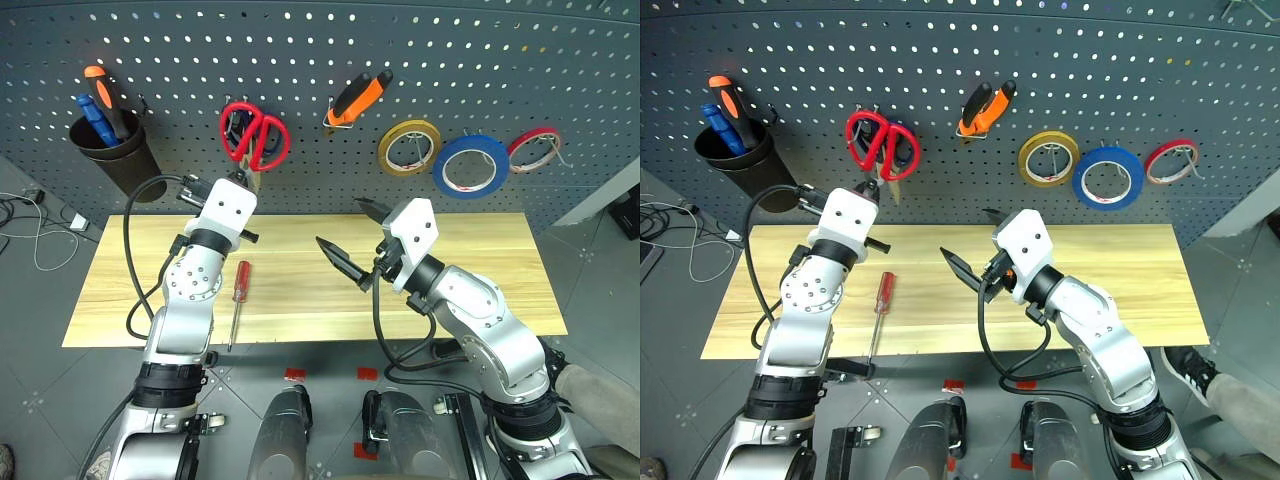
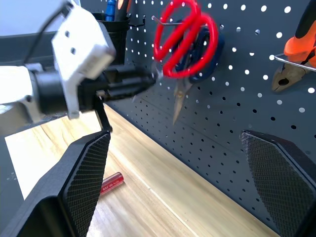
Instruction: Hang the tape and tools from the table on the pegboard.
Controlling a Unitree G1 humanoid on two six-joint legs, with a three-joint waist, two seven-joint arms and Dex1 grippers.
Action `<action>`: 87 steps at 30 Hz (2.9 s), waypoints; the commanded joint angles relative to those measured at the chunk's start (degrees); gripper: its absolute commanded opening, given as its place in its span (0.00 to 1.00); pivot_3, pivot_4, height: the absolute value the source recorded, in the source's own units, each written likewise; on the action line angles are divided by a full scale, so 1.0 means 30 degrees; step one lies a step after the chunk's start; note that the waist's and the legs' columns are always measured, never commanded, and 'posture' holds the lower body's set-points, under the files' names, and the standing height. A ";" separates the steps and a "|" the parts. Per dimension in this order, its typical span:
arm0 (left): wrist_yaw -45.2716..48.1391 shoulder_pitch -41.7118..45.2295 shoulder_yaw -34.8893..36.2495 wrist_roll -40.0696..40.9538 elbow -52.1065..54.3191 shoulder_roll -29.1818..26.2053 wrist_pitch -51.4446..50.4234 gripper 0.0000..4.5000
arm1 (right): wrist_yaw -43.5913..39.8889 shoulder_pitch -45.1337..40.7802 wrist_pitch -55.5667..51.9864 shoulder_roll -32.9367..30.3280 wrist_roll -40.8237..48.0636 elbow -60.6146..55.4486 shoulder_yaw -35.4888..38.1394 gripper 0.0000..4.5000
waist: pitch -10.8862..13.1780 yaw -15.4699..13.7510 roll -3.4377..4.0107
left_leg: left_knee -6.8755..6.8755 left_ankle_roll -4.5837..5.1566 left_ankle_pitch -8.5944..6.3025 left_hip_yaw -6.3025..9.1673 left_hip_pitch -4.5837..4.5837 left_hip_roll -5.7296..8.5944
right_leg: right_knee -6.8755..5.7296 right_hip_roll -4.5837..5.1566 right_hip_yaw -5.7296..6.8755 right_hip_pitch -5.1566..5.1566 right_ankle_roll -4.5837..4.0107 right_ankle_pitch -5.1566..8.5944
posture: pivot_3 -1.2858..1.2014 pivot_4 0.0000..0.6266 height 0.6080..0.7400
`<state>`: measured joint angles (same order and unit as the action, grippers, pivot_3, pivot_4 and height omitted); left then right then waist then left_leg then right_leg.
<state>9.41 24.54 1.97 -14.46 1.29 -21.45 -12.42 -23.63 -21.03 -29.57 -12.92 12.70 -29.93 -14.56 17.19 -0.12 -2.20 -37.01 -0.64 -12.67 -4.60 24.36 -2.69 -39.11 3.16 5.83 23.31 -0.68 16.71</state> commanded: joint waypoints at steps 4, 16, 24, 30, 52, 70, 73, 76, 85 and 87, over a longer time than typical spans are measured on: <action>0.1408 0.0006 -0.0892 0.0856 0.0221 0.0676 -0.2073 0.33 | 0.0046 -0.0190 -0.0008 0.0284 0.0253 -0.0809 0.0045 1.00 | -0.0011 0.0003 -0.0002 | -0.0007 -0.0001 0.0001 -0.0001 -0.0001 0.0007 | 0.0003 0.0003 -0.0004 -0.0010 0.0000 0.0000 | 0.51 0.41 1.00; 0.3259 -0.5315 0.1839 0.3309 0.4167 -0.0120 -0.9325 1.00 | -0.0152 0.0750 -0.1334 0.0061 0.0203 -0.1949 -0.1645 1.00 | -0.0013 0.0146 -0.0002 | -0.0010 -0.0003 0.0001 -0.0007 -0.0035 -0.0019 | -0.0029 -0.0009 -0.0032 -0.0013 -0.0006 0.0004 | 0.51 0.43 1.00; 0.3949 -0.3018 0.2869 0.5312 -0.0555 -0.0444 -1.3230 1.00 | -0.0568 0.0122 -0.2198 0.0198 0.0461 -0.1780 -0.2352 1.00 | -0.0015 -0.0064 -0.0012 | -0.0019 -0.0001 0.0001 -0.0006 -0.0090 0.0000 | -0.0108 0.0001 -0.0047 -0.0030 -0.0001 0.0002 | 0.52 0.44 1.00; 0.4356 -0.1461 0.2445 0.5909 -0.4097 -0.0839 -1.2447 1.00 | -0.0790 -0.0125 -0.2102 0.0293 0.0414 -0.1588 -0.2437 1.00 | -0.0020 -0.0018 -0.0021 | -0.0013 -0.0005 0.0003 -0.0015 -0.0098 -0.0003 | -0.0113 0.0000 -0.0053 -0.0027 -0.0004 0.0002 | 0.52 0.43 1.00; 0.4420 -0.3563 0.2827 0.6024 -0.3464 -0.3086 -0.4622 0.20 | -0.1679 -0.0586 -0.1670 -0.0234 0.0194 -0.1379 -0.2356 1.00 | -0.0209 0.0197 -0.0202 | -0.0001 -0.0013 0.0006 -0.0048 -0.0110 -0.0019 | -0.0098 0.0005 -0.0073 -0.0017 -0.0012 -0.0001 | 0.51 0.35 1.00; -0.1146 -0.1809 0.5820 0.3770 0.8328 -0.2398 0.0669 0.20 | -0.2432 -0.1266 -0.2434 -0.0885 0.1946 -0.2763 -0.1111 1.00 | -0.0572 -0.0409 -0.0261 | 0.0000 0.0026 -0.0009 -0.0013 -0.0085 -0.0015 | -0.0030 -0.0002 -0.0029 -0.0048 -0.0008 -0.0092 | 0.54 0.32 1.00; -0.1248 0.0742 0.6167 0.4163 0.8154 -0.2892 -0.0293 0.20 | -0.2366 -0.1328 -0.2544 -0.0916 0.2044 -0.2752 -0.1042 1.00 | -0.0581 -0.0390 -0.0272 | -0.0001 0.0000 0.0012 -0.0012 -0.0082 -0.0014 | -0.0034 -0.0008 -0.0027 -0.0046 -0.0008 -0.0093 | 0.54 0.32 1.00; -0.1489 0.2800 0.6692 0.4592 0.6914 -0.3239 -0.0652 0.20 | -0.2265 -0.1499 -0.2556 -0.0775 0.1978 -0.2650 -0.1228 1.00 | -0.0588 -0.0370 -0.0271 | 0.0002 -0.0003 0.0014 -0.0028 -0.0084 -0.0013 | -0.0014 -0.0010 -0.0039 -0.0045 -0.0008 -0.0092 | 0.54 0.32 1.00; -0.1882 0.5773 0.7059 0.4992 -0.0238 -0.3831 0.3326 0.20 | -0.2199 -0.2444 -0.2298 -0.0290 0.1654 -0.2004 -0.1643 1.00 | -0.0606 -0.0401 -0.0285 | -0.0011 -0.0002 0.0018 -0.0036 -0.0075 -0.0013 | 0.0003 -0.0013 -0.0028 -0.0043 -0.0010 -0.0092 | 0.54 0.31 1.00; -0.2034 0.6436 0.6557 0.4675 -0.2491 -0.3751 0.4984 0.20 | -0.2201 -0.2678 -0.2232 -0.0149 0.1619 -0.1816 -0.1688 1.00 | -0.0616 -0.0425 -0.0301 | -0.0021 0.0000 0.0019 -0.0037 -0.0065 -0.0005 | 0.0003 -0.0008 -0.0032 -0.0043 -0.0009 -0.0093 | 0.54 0.31 1.00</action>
<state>4.10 41.63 22.64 0.10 -3.49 -31.89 -2.66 -30.15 -28.23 -37.76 -13.82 17.16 -34.24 -19.46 15.34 -1.40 -3.11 -37.08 -0.63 -12.61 -4.69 24.18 -2.69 -39.10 3.14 5.75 23.18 -0.71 16.42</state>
